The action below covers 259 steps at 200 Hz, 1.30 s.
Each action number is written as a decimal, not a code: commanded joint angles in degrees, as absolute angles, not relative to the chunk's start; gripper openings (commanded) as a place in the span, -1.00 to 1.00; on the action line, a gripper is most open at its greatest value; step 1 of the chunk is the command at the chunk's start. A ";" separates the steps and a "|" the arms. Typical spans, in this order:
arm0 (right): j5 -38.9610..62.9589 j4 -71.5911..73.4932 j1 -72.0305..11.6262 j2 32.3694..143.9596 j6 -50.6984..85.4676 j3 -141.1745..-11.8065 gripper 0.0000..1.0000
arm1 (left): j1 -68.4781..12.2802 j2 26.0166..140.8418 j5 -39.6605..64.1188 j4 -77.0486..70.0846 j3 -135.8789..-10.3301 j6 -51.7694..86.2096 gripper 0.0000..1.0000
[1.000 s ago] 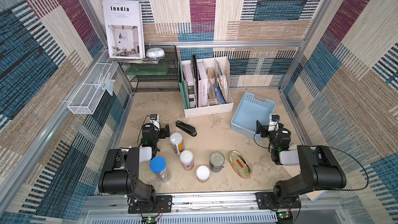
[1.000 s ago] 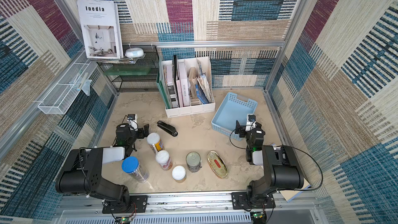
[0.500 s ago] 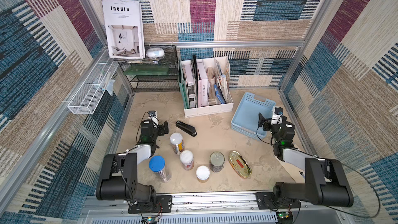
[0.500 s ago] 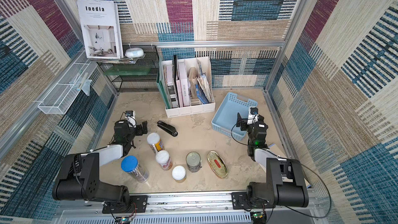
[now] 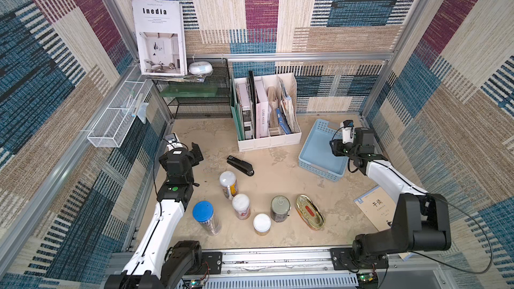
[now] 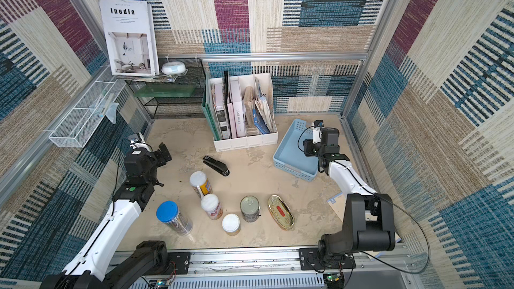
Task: Put the canned food in the basket
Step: Adjust the basket at the center of the board.
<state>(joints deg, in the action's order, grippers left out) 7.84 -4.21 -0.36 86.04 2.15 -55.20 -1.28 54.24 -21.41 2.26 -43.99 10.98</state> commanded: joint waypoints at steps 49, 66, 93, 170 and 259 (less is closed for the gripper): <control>13.72 -15.24 -10.36 97.02 0.44 -61.76 -0.93 | -21.73 52.68 -12.47 26.79 -59.41 12.62 0.73; 14.89 -16.00 -13.95 100.02 0.84 -63.75 -0.94 | -24.23 51.94 -9.91 28.87 -59.55 14.19 0.72; 16.60 -16.79 -18.57 103.44 3.26 -66.19 -1.00 | -26.94 49.07 -7.92 31.07 -58.94 15.28 0.72; 22.09 -18.95 -28.42 117.93 9.69 -84.24 -1.00 | -28.16 43.85 -5.58 35.82 -56.10 16.69 0.75; 26.10 -18.79 -35.55 128.32 19.70 -100.87 -0.96 | -28.21 39.01 -5.97 38.33 -53.86 16.04 0.78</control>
<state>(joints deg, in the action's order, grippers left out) 23.68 -20.14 -34.74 127.59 15.07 -99.26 -28.25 39.44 -6.02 37.34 -54.30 16.45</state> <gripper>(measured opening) 0.064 0.890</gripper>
